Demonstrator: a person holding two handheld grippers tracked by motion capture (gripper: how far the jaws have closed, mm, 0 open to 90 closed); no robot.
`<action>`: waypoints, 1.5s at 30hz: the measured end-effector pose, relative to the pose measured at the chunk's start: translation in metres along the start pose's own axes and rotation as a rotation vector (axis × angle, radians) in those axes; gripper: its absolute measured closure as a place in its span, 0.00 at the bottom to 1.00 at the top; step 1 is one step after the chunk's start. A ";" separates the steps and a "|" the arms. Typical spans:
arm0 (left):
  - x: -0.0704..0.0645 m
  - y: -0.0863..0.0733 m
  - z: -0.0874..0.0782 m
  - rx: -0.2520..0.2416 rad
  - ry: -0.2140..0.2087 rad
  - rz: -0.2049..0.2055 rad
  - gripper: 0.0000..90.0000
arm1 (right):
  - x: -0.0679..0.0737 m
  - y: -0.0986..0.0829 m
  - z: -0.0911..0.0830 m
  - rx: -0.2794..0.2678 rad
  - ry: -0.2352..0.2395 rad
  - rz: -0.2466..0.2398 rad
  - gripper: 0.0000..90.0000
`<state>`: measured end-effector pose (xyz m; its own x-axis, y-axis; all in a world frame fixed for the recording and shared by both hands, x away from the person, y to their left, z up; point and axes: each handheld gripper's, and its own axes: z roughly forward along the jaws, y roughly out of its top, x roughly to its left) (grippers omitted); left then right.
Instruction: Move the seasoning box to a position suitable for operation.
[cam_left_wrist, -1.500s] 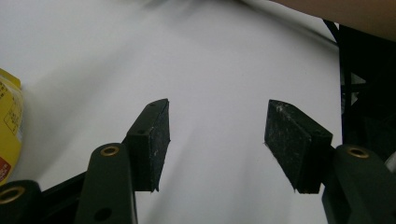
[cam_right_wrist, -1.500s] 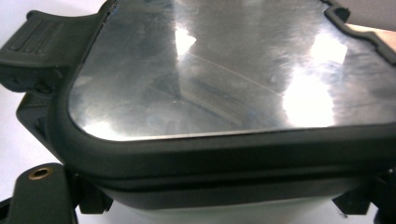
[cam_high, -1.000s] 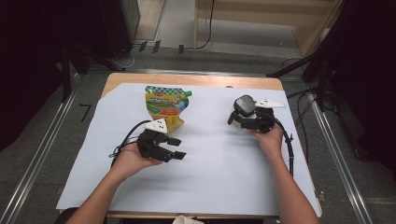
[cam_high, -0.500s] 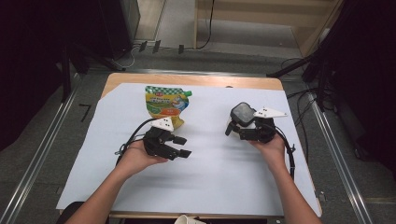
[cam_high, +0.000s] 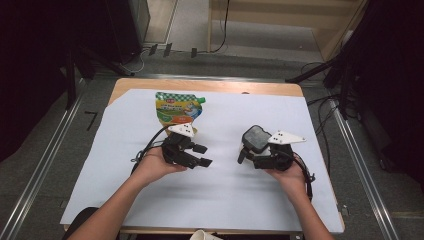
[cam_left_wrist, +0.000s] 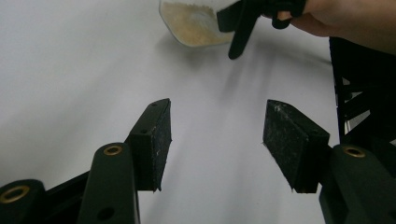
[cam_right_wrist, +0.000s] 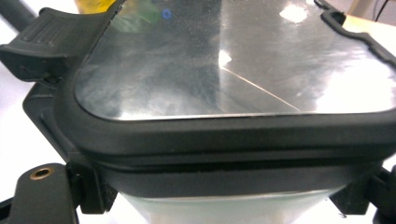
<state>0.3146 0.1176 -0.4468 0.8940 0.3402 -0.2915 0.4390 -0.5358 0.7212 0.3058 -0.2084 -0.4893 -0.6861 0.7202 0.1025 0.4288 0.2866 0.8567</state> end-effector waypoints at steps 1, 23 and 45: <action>0.000 0.000 0.000 0.000 0.000 0.000 0.48 | 0.003 -0.001 0.000 0.002 0.002 -0.004 0.17; -0.002 0.002 0.006 0.001 -0.011 0.030 0.48 | 0.040 -0.018 0.023 0.082 0.085 -0.088 0.17; 0.009 0.000 0.029 0.034 -0.024 0.047 0.55 | 0.047 -0.029 -0.038 0.131 0.033 0.002 0.16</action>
<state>0.3256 0.0981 -0.4678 0.9154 0.2960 -0.2728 0.3989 -0.5767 0.7130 0.2391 -0.2067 -0.4900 -0.7032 0.7003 0.1227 0.5018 0.3665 0.7835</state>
